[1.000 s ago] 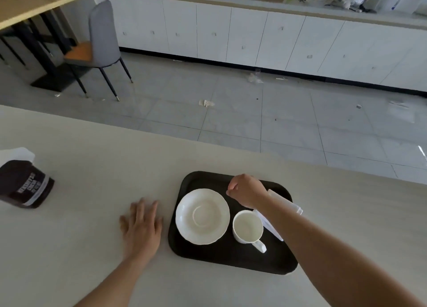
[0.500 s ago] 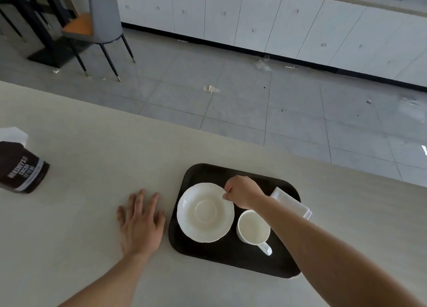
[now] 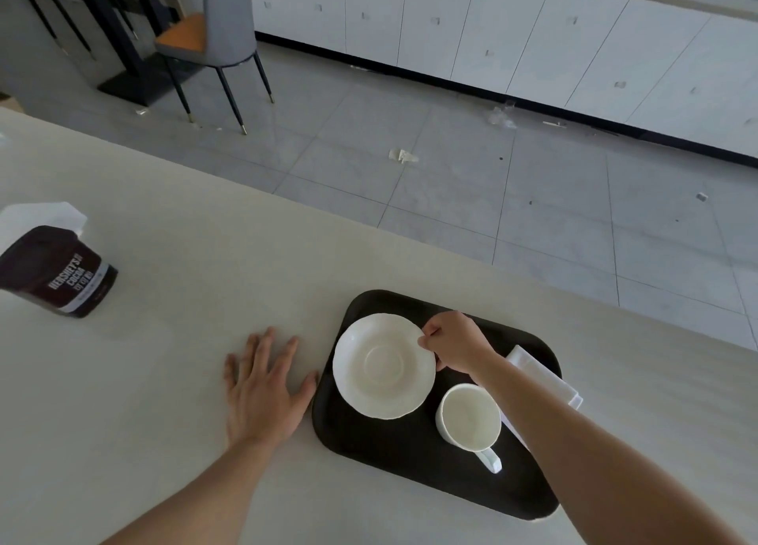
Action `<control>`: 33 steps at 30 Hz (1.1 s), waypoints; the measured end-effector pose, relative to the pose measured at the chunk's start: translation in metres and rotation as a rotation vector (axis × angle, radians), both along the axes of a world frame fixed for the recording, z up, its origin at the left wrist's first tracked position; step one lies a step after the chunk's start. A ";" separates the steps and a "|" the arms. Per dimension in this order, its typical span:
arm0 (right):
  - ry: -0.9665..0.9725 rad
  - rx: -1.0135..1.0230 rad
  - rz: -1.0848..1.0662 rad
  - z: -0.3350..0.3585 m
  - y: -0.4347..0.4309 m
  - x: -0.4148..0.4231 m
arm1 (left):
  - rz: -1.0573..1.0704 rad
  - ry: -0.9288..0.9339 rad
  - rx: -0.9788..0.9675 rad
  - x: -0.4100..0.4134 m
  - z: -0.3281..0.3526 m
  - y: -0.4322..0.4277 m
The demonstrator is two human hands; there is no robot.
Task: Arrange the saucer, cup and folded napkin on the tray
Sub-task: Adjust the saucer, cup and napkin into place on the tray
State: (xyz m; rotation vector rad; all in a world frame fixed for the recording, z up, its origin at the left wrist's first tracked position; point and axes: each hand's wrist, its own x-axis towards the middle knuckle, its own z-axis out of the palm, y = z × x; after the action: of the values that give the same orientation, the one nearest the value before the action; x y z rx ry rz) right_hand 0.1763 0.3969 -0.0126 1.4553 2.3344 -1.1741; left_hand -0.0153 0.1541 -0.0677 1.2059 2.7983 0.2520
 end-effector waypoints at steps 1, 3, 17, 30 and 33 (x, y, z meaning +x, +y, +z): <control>0.008 0.002 -0.020 0.000 0.001 0.000 | -0.001 0.003 0.001 0.000 0.000 0.000; 0.021 0.003 -0.055 0.001 0.004 0.000 | 0.000 0.011 -0.004 0.000 0.000 0.000; 0.111 -0.003 -0.264 0.003 0.014 -0.005 | 0.009 0.004 -0.003 0.000 0.000 0.001; 0.126 -0.061 -0.309 0.006 0.015 -0.008 | 0.007 0.011 0.002 0.000 -0.001 0.000; 0.131 -0.074 -0.306 0.006 0.012 -0.008 | 0.005 0.016 -0.004 -0.001 -0.003 0.000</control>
State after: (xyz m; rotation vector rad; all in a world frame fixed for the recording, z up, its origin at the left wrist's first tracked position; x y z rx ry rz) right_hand 0.1687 0.4093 -0.0066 1.8064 2.1731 -1.4536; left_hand -0.0167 0.1539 -0.0703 1.2053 2.8145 0.2378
